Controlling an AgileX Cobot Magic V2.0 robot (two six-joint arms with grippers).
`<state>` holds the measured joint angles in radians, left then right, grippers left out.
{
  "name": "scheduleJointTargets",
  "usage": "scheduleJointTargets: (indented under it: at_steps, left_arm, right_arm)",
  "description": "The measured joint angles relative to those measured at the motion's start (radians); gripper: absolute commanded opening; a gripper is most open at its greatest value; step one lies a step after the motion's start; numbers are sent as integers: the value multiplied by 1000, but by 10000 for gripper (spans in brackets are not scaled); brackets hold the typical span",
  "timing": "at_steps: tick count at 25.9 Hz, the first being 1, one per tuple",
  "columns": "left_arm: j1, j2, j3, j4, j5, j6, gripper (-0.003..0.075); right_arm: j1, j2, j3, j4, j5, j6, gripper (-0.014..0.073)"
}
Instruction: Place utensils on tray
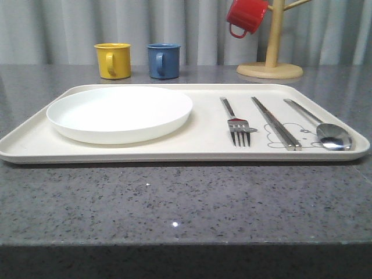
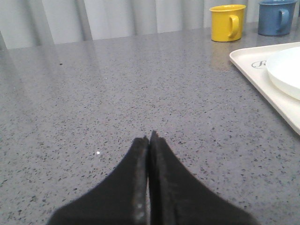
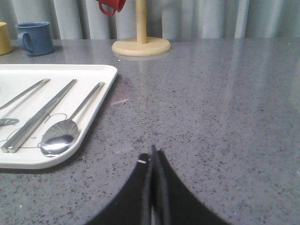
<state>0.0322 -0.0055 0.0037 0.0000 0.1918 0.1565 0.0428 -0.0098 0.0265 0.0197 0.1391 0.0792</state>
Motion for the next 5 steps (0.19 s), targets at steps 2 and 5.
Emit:
scheduleJointTargets:
  at_steps: [2,5]
  left_arm:
    - [0,0,0,0,0,0,-18]
    - [0,0,0,0,0,0,-18]
  right_arm:
    - [0,0,0,2,0,0,-70]
    - [0,0,0,2,0,0,-70]
